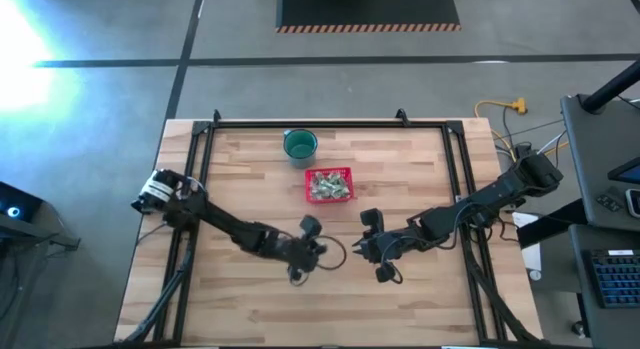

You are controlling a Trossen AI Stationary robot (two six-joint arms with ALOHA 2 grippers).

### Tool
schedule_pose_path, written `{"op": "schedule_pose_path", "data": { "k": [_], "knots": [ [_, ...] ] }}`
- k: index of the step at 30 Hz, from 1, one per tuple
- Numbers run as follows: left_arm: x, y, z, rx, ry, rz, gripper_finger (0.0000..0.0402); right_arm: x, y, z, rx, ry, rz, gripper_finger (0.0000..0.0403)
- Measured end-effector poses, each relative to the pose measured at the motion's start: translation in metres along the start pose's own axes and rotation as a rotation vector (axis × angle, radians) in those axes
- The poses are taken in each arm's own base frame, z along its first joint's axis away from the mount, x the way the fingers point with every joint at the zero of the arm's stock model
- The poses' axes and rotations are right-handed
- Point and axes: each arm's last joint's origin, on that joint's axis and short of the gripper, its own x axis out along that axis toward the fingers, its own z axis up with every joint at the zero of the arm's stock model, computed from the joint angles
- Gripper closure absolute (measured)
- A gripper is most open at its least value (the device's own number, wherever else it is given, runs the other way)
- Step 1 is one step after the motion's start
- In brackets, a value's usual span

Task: Pick and place items into bin
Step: Put the light green stevia packet into the red bin

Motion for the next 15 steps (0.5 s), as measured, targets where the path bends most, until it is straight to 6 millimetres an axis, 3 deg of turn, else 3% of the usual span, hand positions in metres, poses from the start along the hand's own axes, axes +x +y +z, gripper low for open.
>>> {"op": "schedule_pose_path", "data": {
  "k": [9, 15],
  "knots": [
    [0.01, 0.066, -0.029, -0.089, 0.095, 0.149, 0.0398, 0.0, 0.0, 0.0, 0.0, 0.001, 0.0, 0.0346],
    [0.001, 0.107, -0.047, -0.197, 0.083, 0.162, 0.0398, 0.0, 0.0, -0.002, -0.003, 0.008, 0.001, 0.0346]
  ]
}}
